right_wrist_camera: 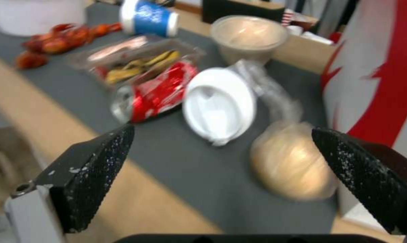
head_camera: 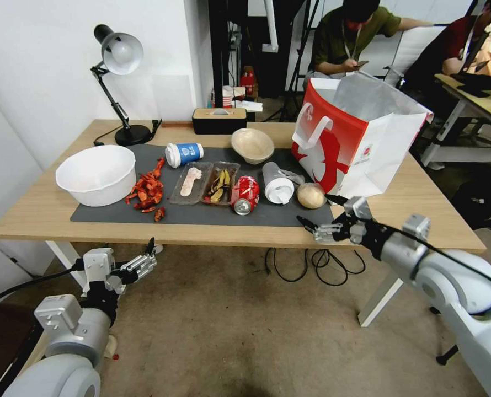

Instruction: Pick up the trash from the table and place it into the takeout bag.

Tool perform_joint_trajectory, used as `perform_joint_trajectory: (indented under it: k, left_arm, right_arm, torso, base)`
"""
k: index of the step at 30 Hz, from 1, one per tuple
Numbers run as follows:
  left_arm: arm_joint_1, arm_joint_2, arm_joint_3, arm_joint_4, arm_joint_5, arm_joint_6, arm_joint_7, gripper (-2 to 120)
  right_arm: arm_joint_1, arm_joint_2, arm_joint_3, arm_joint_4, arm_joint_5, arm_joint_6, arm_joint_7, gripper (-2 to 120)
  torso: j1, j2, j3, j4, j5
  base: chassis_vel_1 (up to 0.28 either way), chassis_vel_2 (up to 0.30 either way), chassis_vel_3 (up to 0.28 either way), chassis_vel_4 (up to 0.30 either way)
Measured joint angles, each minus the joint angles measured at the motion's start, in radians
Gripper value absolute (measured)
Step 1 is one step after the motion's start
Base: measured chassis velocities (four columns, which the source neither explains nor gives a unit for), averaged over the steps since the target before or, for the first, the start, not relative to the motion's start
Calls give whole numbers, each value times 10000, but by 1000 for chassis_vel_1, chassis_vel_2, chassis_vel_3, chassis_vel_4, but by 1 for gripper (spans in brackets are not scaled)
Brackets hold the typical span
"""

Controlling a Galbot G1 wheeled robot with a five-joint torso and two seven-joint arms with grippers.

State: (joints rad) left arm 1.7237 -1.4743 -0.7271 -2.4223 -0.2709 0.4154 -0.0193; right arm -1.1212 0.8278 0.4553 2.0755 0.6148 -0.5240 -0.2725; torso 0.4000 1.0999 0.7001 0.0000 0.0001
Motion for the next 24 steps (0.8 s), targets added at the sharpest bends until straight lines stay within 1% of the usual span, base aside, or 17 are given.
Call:
perform_joint_trajectory:
  k: [1,3,4,7,8,11,16,20,23,24]
  left_arm:
    - [-4,-32,27,104,191,-173,49,100]
    - [-2,-116,63,363,586,-784,195,100]
    - [-2,-116,63,363,586,-784,195,100]
    - [80,-278,102,696,981,-1660,409,100]
    - [80,-278,102,696,981,-1660,409,100]
    - [178,-439,121,993,1246,-2193,568,100]
    - [237,-703,315,1111,1327,-2311,598,100]
    - [239,-769,388,1121,1333,-2311,601,100]
    - [240,-814,399,1124,1318,-2312,603,100]
    - [240,-814,399,1124,1318,-2312,603,100]
  right_arm:
    - [513,-96,-343,-163,226,-254,414,100]
    - [1295,-192,-899,-428,555,-546,998,100]
    - [1295,-192,-899,-428,555,-546,998,100]
    - [2098,-184,-1665,-730,1172,-1068,2231,100]
    - [2098,-184,-1665,-730,1172,-1068,2231,100]
    - [2525,-141,-2154,-1023,1378,-1454,2899,100]
    - [3005,-135,-2616,-1439,1257,-1905,3183,100]
    - [3172,-146,-2798,-1639,965,-1952,3185,100]
    - [3581,-124,-3225,-2125,649,-1957,3182,100]
    - [3581,-124,-3225,-2125,649,-1957,3182,100]
  torso:
    - [0,0,0,0,-2]
    - [0,0,0,1,-4]
    - [0,0,0,1,-4]
    - [0,0,-1,2,-1]
    - [0,0,-1,2,-1]
    - [0,0,0,0,0]
    - [0,3,-1,0,-2]
    - [0,2,-1,0,0]
    - [0,2,-1,0,0]
    - [0,2,-1,0,0]
  base:
    - [0,0,0,0]
    - [0,0,0,0]
    - [0,0,0,0]
    - [0,0,0,0]
    - [0,0,0,0]
    - [0,0,0,0]
    - [0,0,0,0]
    - [0,0,0,0]
    - [0,0,0,0]
    - [0,0,0,0]
